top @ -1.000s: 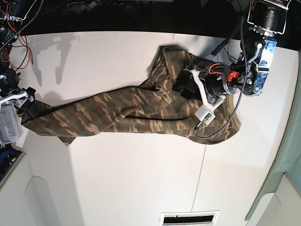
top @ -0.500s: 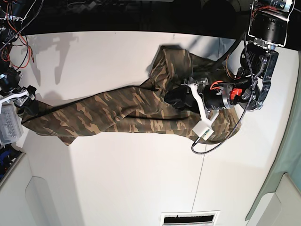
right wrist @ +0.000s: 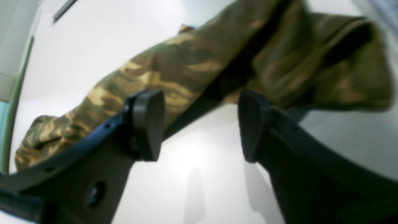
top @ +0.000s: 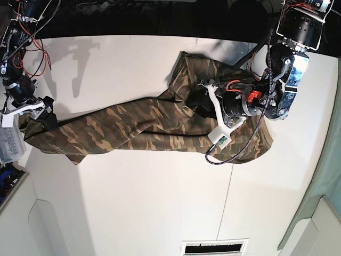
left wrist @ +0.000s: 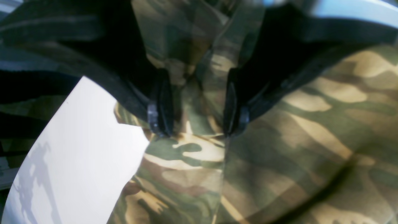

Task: Layout the t-shirt on the table in an organized manner, then fold the t-shirt properly
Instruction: 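Drag the held shirt fabric with the left gripper toward the robot base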

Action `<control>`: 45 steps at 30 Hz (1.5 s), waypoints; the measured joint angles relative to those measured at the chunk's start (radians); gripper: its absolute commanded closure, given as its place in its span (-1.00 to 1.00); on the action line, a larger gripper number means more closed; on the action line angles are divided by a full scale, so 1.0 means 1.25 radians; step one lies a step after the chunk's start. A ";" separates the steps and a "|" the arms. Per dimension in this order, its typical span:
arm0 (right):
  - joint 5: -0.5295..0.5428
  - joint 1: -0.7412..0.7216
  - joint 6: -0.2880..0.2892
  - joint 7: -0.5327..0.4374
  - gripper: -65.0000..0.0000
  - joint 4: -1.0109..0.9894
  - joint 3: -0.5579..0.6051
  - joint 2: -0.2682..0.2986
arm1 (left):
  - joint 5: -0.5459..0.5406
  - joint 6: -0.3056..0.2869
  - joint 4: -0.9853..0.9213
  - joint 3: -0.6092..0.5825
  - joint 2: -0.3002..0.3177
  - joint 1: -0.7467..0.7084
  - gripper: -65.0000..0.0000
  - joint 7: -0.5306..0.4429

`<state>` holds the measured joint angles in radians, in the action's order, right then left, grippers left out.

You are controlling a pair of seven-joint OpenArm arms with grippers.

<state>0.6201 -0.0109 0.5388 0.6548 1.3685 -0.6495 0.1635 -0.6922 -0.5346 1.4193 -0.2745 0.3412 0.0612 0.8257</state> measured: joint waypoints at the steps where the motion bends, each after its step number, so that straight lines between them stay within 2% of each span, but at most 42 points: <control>1: -0.003 0.000 0.000 0.001 -0.14 0.000 0.000 -0.004 | 0.000 0.000 0.000 0.000 0.000 0.000 0.07 0.000; 4: -0.006 0.000 0.000 0.000 -0.14 0.000 0.000 -0.007 | 0.005 0.000 0.000 -0.015 0.000 -0.001 0.07 0.000; 7: -0.006 0.000 0.000 0.000 -0.14 0.000 0.000 -0.008 | 0.068 0.002 0.000 -0.063 0.000 -0.012 0.07 -0.016; 11: -0.007 0.000 0.000 0.000 -0.14 0.000 0.000 -0.009 | 0.124 0.069 0.001 -0.090 -0.001 -0.026 0.07 -0.067; 14: -0.021 0.000 0.000 0.000 -0.14 0.000 0.000 -0.009 | 0.134 0.076 0.001 -0.088 0.001 -0.013 0.09 -0.064; 15: -0.027 0.000 0.000 0.000 -0.14 0.000 0.000 -0.009 | 0.132 0.063 0.001 -0.088 0.002 -0.012 0.20 -0.065; 18: -0.027 0.000 0.000 0.000 -0.14 0.000 0.000 -0.009 | 0.099 0.023 0.000 -0.086 0.002 -0.014 0.83 -0.059; 19: -0.027 0.000 0.000 0.000 -0.14 0.000 0.000 -0.009 | 0.089 0.023 0.000 -0.087 0.002 -0.014 0.97 -0.057; 20: -0.027 0.000 0.000 -0.002 -0.14 0.000 0.000 -0.009 | 0.081 0.023 0.001 -0.087 0.002 -0.013 1.00 -0.057; 24: -0.027 0.000 0.000 -0.003 -0.14 0.000 0.000 -0.009 | 0.063 0.020 0.041 -0.087 0.002 -0.013 1.00 -0.050; 29: -0.029 0.000 0.000 -0.003 -0.14 0.000 0.000 -0.009 | -0.013 -0.052 0.127 -0.087 0.006 -0.014 1.00 0.030; 32: -0.054 0.000 0.000 -0.003 -0.14 0.000 0.000 -0.009 | -0.092 -0.117 0.174 -0.100 0.040 -0.033 1.00 0.043; 34: -0.065 0.000 0.000 -0.003 -0.14 0.000 0.000 -0.009 | -0.103 -0.117 0.216 -0.131 0.070 -0.059 1.00 0.067; 39: -0.075 0.000 -0.009 -0.022 -0.14 0.000 0.000 -0.007 | -0.095 -0.121 0.321 -0.291 0.145 -0.120 1.00 0.072; 42: -0.075 0.000 -0.012 -0.022 -0.14 0.000 0.000 -0.006 | 0.011 -0.121 0.323 -0.396 0.160 -0.129 1.00 0.075; 45: -0.074 0.000 -0.012 -0.021 -0.14 0.000 0.000 -0.007 | 0.061 -0.122 0.323 -0.436 0.161 -0.131 1.00 0.055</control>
<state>0.5270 -0.0109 0.5240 0.6281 1.3685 -0.6495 0.1551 -0.6163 -0.6868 1.8233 -0.8200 0.5423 -0.1028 0.8944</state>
